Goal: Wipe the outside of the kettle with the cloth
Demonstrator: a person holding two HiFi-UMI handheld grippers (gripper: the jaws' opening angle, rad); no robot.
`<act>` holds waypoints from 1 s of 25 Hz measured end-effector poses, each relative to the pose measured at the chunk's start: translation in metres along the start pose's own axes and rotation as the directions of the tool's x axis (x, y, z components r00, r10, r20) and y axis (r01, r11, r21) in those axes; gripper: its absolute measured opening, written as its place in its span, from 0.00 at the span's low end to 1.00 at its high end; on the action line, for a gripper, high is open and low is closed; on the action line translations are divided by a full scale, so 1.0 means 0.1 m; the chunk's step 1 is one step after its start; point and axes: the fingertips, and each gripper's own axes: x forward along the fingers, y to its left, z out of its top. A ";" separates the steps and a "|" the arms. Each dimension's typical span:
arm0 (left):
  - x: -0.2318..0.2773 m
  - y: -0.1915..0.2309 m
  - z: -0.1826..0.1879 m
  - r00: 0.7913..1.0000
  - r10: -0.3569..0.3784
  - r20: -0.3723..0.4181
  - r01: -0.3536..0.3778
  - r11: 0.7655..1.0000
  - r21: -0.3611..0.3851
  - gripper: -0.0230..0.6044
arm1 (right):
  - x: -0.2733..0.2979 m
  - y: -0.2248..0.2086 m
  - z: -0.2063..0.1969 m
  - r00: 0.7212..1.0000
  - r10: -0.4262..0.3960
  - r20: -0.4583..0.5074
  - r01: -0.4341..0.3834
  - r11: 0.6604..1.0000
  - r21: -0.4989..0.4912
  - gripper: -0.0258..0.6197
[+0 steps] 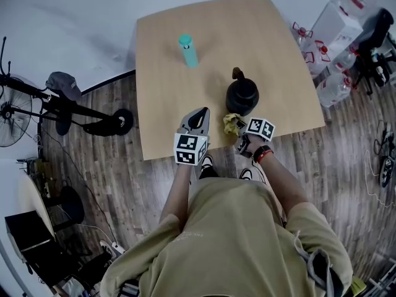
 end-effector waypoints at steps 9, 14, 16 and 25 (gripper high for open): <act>0.08 -0.20 -0.04 1.000 -0.002 -0.005 0.002 1.000 -0.004 0.08 | -0.32 -0.35 0.22 0.997 -0.072 -0.030 0.069 0.994 -0.087 0.25; 0.16 -0.28 -0.02 1.000 0.005 -0.006 -0.005 1.000 -0.002 0.08 | -0.47 -0.52 0.49 0.992 -0.121 -0.023 0.117 0.983 -0.143 0.24; 0.20 -0.33 -0.02 1.000 0.006 -0.008 -0.006 1.000 0.000 0.08 | -0.51 -0.58 0.62 0.990 -0.140 -0.018 0.135 0.975 -0.174 0.23; 0.38 -0.37 0.02 0.999 0.036 -0.021 -0.036 0.999 0.000 0.08 | -0.50 -0.67 1.18 0.984 -0.178 -0.003 0.170 0.948 -0.270 0.21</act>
